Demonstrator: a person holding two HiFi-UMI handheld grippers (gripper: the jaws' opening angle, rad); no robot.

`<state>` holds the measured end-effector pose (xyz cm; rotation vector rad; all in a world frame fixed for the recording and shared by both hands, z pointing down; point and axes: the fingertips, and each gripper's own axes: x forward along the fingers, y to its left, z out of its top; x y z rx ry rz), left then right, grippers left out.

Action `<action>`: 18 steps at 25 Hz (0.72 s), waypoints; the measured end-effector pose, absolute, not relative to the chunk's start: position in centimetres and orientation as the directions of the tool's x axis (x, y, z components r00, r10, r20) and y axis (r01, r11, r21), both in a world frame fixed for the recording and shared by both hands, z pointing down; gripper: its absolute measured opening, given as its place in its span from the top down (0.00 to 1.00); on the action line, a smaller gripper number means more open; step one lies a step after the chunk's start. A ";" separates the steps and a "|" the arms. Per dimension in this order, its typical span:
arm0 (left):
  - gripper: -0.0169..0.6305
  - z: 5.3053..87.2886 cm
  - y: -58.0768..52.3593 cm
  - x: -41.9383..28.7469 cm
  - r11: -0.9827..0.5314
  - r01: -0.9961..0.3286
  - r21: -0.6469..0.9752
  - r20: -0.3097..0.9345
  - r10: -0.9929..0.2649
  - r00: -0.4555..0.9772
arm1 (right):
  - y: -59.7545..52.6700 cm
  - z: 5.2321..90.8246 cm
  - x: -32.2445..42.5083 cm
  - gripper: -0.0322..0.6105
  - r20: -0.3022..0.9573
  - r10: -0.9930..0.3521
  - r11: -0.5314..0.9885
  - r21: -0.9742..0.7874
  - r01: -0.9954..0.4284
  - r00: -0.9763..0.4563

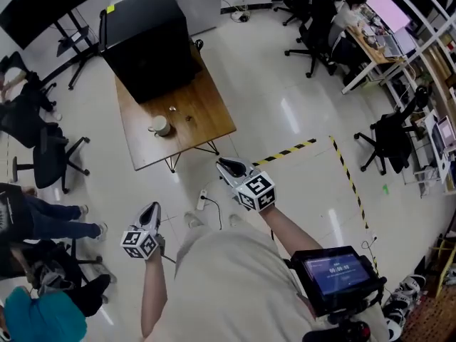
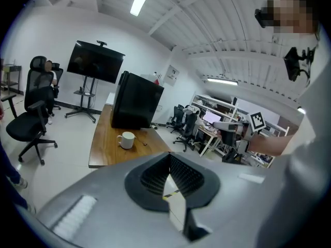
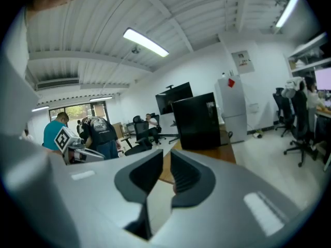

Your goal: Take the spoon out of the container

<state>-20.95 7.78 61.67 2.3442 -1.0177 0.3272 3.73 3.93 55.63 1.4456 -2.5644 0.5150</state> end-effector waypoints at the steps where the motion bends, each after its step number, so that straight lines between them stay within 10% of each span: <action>1: 0.98 61.8 8.6 -20.2 -0.554 -0.734 0.393 0.430 -0.596 0.679 | 4.8 56.1 5.0 0.88 0.299 -0.804 0.460 -0.234 -0.857 -0.513; 18: 0.98 64.7 22.2 -14.5 -0.377 -0.835 0.400 0.498 -0.676 0.543 | 13.5 62.4 9.9 0.83 0.367 -0.666 0.582 -0.290 -0.760 -0.649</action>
